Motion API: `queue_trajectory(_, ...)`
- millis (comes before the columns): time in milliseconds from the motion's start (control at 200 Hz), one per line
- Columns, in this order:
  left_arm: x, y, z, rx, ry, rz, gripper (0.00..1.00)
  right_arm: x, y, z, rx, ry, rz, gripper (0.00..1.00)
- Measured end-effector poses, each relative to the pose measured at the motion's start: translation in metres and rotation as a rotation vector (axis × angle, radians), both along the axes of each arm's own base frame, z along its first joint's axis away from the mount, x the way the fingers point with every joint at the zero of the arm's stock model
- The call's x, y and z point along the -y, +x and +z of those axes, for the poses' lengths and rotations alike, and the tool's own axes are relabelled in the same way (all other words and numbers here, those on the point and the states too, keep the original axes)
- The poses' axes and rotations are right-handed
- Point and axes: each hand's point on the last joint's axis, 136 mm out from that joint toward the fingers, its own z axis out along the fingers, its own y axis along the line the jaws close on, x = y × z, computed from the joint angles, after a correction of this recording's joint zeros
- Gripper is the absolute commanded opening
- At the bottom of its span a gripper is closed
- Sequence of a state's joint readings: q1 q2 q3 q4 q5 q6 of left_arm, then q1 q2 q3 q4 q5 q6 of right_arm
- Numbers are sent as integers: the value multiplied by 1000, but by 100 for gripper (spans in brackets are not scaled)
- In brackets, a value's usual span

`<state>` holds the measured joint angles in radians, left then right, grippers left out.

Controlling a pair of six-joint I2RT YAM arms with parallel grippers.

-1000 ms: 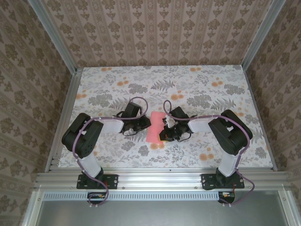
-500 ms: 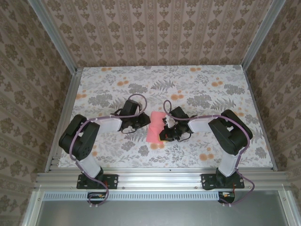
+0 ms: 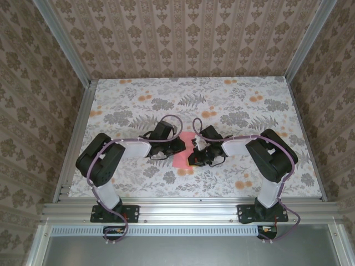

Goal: Fold a paper plane with a square sheet of paper (pick it up from the middle)
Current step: Fold the triangle a second time at the center of the table.

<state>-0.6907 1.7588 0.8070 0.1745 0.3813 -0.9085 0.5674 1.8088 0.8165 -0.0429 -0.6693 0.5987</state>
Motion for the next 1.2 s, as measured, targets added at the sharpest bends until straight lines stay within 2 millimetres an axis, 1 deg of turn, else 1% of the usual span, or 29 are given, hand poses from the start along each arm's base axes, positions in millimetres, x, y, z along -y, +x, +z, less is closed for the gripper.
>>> queue_trajectory(100,-7,2,-9,-14,1,14,15,0,0,0,0,0,0,1)
queue_trajectory(500,-28,25,-6,42,-11,36,16,0,0,0,-4,3,1,1)
queue_trajectory(675,-36,32,-5,46,-18,45,17,0,0,0,-10,9,1,1)
queue_trajectory(750,-36,31,-3,47,-21,38,17,0,0,0,-11,10,0,1)
queue_trajectory(865,-27,21,8,56,-30,-2,17,0,0,0,-11,10,1,1)
queue_trajectory(960,-8,7,23,80,-47,-59,16,0,0,0,-11,10,1,1)
queue_trajectory(1005,0,1,27,88,-55,-83,16,0,0,0,-11,11,0,1)
queue_trajectory(1100,10,-10,27,82,-56,-116,15,0,0,0,-11,11,0,1)
queue_trajectory(1195,11,-10,21,70,-53,-108,15,0,0,0,-11,11,1,1)
